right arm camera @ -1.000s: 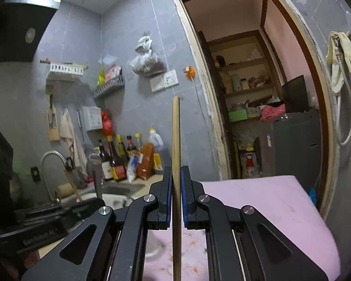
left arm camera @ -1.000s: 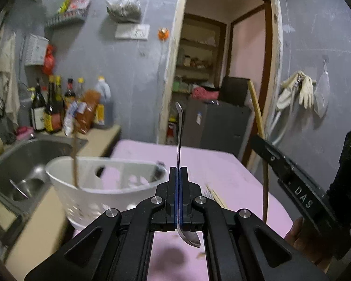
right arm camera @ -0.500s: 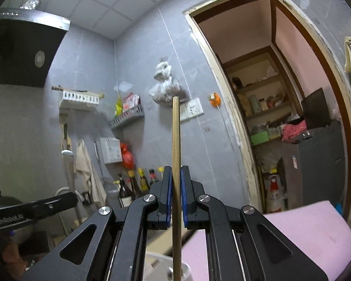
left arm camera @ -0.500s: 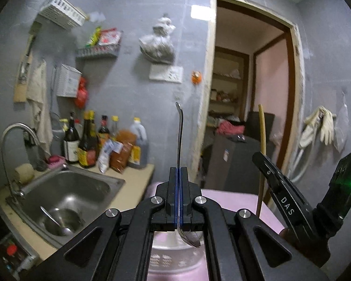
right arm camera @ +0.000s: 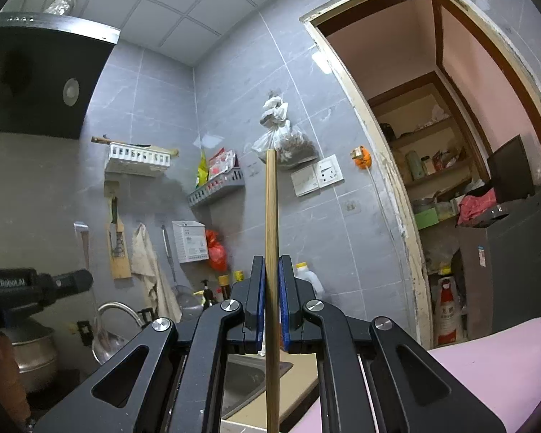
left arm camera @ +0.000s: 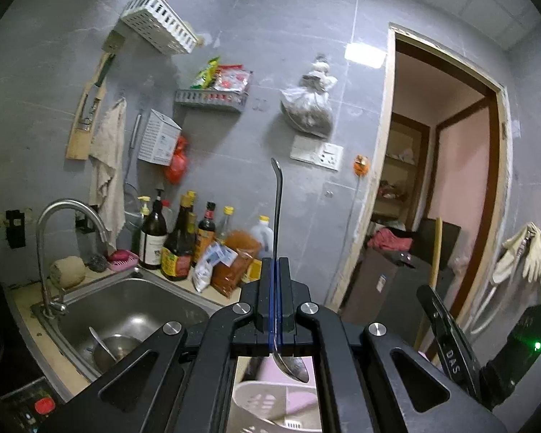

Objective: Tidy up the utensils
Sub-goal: 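Carry the spoon with the left tool while the right tool carries the chopstick to the basket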

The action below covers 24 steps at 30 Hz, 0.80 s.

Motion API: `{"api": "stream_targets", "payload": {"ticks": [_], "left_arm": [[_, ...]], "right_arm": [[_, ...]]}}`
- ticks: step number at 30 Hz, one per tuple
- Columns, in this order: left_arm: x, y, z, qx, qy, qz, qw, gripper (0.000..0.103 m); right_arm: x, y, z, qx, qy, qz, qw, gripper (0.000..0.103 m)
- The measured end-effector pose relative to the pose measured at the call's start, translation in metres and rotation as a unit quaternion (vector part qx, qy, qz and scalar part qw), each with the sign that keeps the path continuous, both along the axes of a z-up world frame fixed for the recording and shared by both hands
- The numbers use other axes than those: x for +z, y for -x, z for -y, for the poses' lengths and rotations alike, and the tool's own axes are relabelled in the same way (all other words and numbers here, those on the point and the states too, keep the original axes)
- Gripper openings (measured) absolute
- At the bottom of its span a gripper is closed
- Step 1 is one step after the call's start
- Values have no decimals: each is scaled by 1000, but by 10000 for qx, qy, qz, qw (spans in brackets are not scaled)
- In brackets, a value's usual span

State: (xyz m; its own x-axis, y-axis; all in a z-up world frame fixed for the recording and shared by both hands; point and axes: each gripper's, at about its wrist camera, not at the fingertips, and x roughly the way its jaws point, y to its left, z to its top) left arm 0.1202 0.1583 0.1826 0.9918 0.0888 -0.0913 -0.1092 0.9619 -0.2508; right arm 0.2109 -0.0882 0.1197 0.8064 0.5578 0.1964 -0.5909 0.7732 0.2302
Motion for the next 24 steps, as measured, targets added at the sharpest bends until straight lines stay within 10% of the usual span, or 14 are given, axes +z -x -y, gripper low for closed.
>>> {"api": "stream_targets", "payload": {"ticks": [24], "left_arm": [[-99, -63, 13, 8, -236, -1015, 9946, 0]], "right_arm": [[-50, -13, -29, -984, 176, 257, 9947, 5]]}}
